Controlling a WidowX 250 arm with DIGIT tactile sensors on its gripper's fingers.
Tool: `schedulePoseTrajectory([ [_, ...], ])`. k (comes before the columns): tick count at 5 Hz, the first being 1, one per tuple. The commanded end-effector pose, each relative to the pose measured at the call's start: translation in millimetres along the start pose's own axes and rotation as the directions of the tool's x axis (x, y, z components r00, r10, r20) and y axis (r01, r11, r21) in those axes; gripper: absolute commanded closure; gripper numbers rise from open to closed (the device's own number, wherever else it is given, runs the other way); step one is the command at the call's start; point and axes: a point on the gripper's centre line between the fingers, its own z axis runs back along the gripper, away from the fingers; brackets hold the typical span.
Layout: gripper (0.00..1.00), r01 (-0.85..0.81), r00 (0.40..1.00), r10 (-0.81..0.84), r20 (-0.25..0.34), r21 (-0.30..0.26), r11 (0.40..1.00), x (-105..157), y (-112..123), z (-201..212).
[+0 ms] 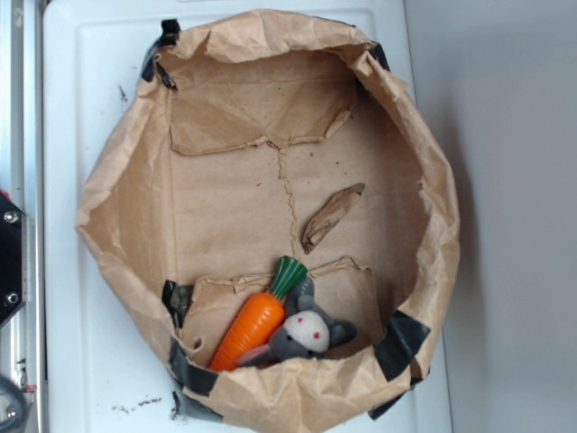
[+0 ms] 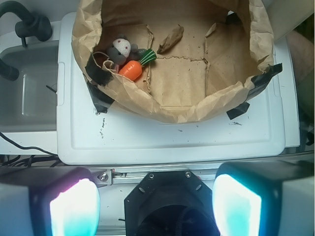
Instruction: Grab the wood chip.
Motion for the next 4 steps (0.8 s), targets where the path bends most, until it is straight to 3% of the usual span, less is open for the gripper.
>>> schedulePoseTrajectory([
  [1,0.0,0.0,1.0,0.0,0.0,0.0,1.0,0,0,0],
  [2,0.0,0.009,0.999,-0.008,0.037,-0.029,1.0,51,8,0],
  [3,0.0,-0.049,0.996,0.05,0.071,-0.018,0.999,99,7,-3],
  [4,0.0,-0.049,0.996,0.05,0.071,-0.018,0.999,99,7,-3],
])
